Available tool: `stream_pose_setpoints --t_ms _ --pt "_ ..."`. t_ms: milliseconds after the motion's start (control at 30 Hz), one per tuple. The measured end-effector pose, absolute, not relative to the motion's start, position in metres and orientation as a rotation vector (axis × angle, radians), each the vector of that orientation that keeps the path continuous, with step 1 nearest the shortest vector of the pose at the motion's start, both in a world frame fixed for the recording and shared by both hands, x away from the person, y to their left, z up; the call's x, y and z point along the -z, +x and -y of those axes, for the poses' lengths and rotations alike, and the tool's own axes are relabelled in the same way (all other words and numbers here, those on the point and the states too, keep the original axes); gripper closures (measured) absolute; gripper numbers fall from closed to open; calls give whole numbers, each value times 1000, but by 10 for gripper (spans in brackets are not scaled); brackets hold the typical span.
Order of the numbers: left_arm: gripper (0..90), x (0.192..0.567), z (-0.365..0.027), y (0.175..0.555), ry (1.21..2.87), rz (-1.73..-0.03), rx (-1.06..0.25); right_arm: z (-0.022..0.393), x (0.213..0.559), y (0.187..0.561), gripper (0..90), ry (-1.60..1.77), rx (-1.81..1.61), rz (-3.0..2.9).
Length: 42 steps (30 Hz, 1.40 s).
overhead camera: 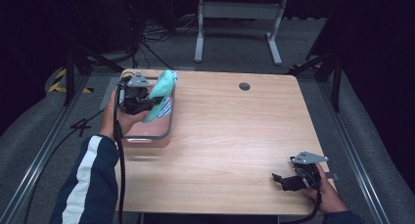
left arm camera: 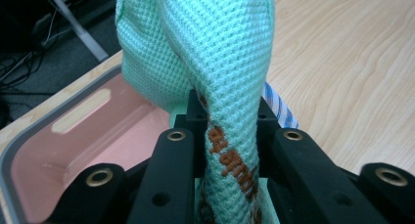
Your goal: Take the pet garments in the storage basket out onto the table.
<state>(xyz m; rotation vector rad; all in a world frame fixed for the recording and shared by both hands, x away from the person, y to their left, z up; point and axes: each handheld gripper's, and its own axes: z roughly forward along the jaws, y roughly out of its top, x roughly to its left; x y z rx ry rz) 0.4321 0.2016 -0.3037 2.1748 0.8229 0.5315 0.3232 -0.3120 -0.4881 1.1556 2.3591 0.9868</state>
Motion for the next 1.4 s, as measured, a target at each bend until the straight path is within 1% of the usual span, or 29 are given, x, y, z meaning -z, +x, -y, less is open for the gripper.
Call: stream_pose_setpoints --t_ms 233,567,800,1100,1400 --pt "773 300 -178 429 2200 -746 -506 312 488 323 5 1156 -987 -2359" --pt "773 305 -140 430 2236 -664 -465 312 488 323 5 1157 -987 -2359" --pt "773 319 -110 432 2268 -610 -415 312 488 323 5 1157 -987 -2359" --pt "772 335 -82 435 2309 -568 -363 312 488 323 5 1154 -987 -2358" --pt "771 362 -53 442 2357 -550 -299 312 488 323 5 1155 -986 -2359"
